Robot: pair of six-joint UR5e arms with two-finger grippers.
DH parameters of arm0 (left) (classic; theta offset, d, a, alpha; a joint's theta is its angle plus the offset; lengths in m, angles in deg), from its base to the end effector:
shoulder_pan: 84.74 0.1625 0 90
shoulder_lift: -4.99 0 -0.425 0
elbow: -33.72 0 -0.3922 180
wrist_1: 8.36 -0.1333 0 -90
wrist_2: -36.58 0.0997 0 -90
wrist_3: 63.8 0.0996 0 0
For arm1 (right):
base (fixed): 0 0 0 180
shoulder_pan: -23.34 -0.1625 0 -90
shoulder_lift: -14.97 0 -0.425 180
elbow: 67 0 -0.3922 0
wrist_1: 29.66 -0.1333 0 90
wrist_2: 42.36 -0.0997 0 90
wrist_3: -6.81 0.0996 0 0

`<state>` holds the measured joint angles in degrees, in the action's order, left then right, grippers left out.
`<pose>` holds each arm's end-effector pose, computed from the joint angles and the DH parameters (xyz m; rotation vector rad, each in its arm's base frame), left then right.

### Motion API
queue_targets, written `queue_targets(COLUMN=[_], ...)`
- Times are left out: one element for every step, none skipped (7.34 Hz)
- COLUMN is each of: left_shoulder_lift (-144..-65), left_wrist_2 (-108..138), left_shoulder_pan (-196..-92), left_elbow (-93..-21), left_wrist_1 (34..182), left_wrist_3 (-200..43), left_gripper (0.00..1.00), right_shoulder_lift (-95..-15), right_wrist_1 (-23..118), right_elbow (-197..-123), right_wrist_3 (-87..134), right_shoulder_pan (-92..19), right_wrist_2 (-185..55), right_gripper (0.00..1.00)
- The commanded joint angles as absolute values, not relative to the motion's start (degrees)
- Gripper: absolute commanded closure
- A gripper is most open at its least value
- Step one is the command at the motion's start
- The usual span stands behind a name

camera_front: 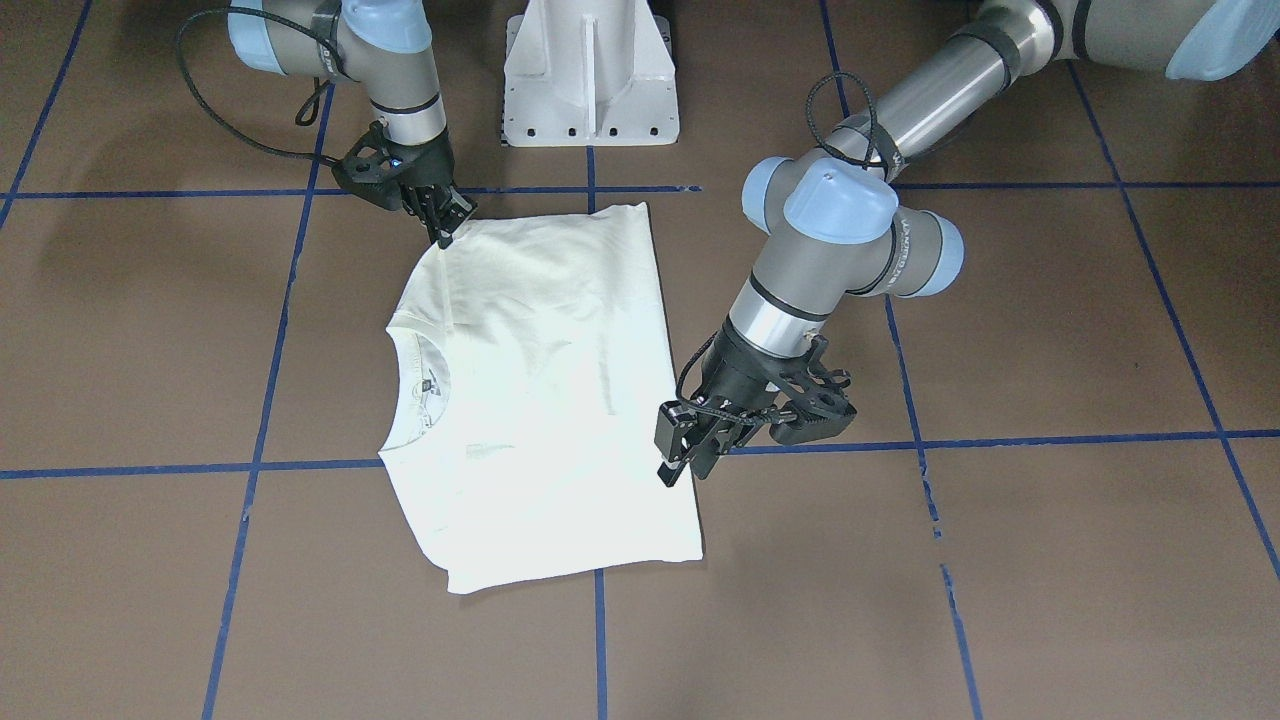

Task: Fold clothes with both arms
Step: 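Press the shirt edge near the collar with the right gripper while the left holds, then move both grippers to the shirt edge nearest the robot and grasp it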

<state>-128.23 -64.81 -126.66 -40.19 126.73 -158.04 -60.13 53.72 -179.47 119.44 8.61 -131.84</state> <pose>0.4922 -0.5946 0.2282 0.2469 1.2635 -0.5684 -0.5093 -0.2727 0.3376 -0.0451 -0.7799 0.6227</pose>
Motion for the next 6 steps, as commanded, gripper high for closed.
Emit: queue_targets(left_shoulder_lift=[-125.82, -119.44, -115.38, -113.42, -112.18, -110.69], left_wrist_2=[-64.85, -65.63, -65.46, -64.59, -62.06, -60.12], left_shoulder_pan=[-126.49, -124.14, -120.72, -116.51, -112.12, -106.42], left_elbow=[-44.37, -54.07, -61.91, -67.82, -72.23, -75.06], left_wrist_1=[125.16, 122.71, 119.11, 113.86, 109.28, 106.89], left_wrist_3=[-159.33, -164.47, -169.05, -171.97, -174.52, -178.81], left_gripper=[0.5, 0.5, 0.5, 0.5, 0.49, 0.49], right_shoulder_lift=[-60.35, -61.05, -62.44, -63.76, -64.3, -64.3], right_wrist_1=[53.75, 53.84, 53.75, 53.75, 53.75, 53.75], right_elbow=[-180.63, -182.99, -184.93, -186.87, -187.84, -187.76], right_wrist_3=[119.48, 119.57, 119.66, 119.66, 119.83, 120.96], right_shoulder_pan=[8.49, 8.48, 8.75, 8.66, 8.75, 9.36], right_wrist_2=[-131.92, -132.18, -132.97, -134.28, -134.9, -134.82], right_gripper=[1.0, 1.0, 1.0, 1.0, 1.0, 1.0])
